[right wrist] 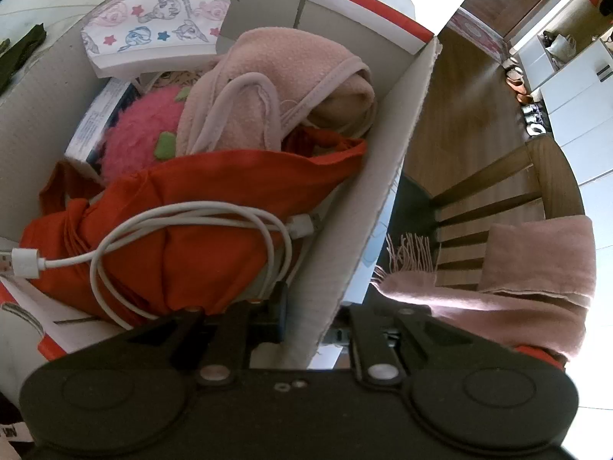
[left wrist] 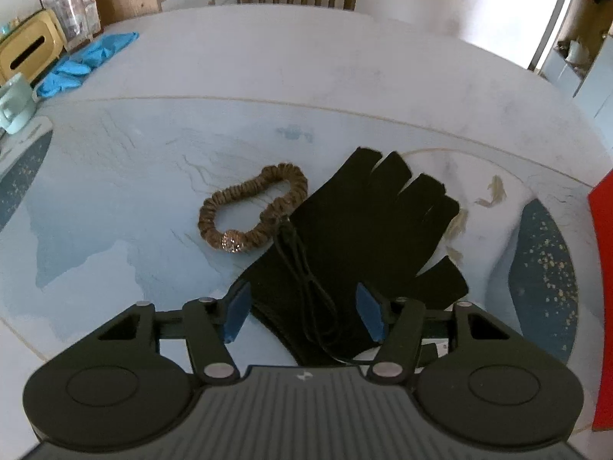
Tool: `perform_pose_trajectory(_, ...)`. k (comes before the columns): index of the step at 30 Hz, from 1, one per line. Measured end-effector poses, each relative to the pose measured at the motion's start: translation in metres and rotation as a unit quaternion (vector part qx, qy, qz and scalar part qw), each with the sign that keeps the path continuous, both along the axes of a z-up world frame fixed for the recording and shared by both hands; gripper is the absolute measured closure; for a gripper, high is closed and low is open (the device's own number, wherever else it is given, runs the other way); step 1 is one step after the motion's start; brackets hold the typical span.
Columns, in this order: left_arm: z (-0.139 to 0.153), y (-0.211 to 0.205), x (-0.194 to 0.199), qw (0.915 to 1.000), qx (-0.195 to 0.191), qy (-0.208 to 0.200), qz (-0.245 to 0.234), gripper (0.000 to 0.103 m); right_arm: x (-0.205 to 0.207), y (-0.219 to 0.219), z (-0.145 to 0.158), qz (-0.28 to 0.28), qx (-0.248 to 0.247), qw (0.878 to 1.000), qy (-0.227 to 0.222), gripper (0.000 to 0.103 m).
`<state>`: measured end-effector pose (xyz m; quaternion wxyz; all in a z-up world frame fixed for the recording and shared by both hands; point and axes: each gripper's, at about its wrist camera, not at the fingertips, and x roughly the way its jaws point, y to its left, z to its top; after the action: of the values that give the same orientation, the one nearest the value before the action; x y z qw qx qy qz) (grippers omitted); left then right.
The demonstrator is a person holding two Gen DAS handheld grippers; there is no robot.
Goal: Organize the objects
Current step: 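Return the left tool to the table above the black gloves, then close the left gripper on the black gloves and lift them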
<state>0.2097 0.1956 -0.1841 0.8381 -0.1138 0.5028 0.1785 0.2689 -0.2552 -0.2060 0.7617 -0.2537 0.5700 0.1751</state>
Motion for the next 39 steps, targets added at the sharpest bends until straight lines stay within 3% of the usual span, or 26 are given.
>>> perform_pose_trajectory(4,-0.002,0.003,0.004,0.9999,-0.005,0.0,0.015,0.053,0.0,0.001,-0.001,0.0,0.0,1.0,0.0,0.091)
perform_pose_trajectory(11,-0.001,0.002,0.008,0.9999,0.008,0.006,0.01,0.083,0.0,0.001,-0.001,0.0,0.0,1.0,0.0,0.091)
perform_pose_trajectory(15,0.001,0.005,0.008,0.9999,0.002,0.006,0.011,0.089,0.0,0.002,-0.001,0.0,-0.001,1.0,0.0,0.091)
perform_pose_trajectory(26,0.038,-0.016,-0.004,0.9994,-0.013,-0.005,-0.033,0.092,0.001,0.0,-0.006,0.002,0.0,1.0,-0.001,0.091)
perform_pose_trajectory(33,0.073,-0.045,-0.006,0.9954,-0.017,-0.019,-0.092,0.092,0.002,0.003,-0.007,0.005,-0.001,1.0,0.0,0.091)
perform_pose_trajectory(39,0.096,-0.059,-0.011,0.9922,-0.037,-0.036,-0.113,0.092,0.002,0.002,-0.009,0.006,0.002,1.0,-0.001,0.091)
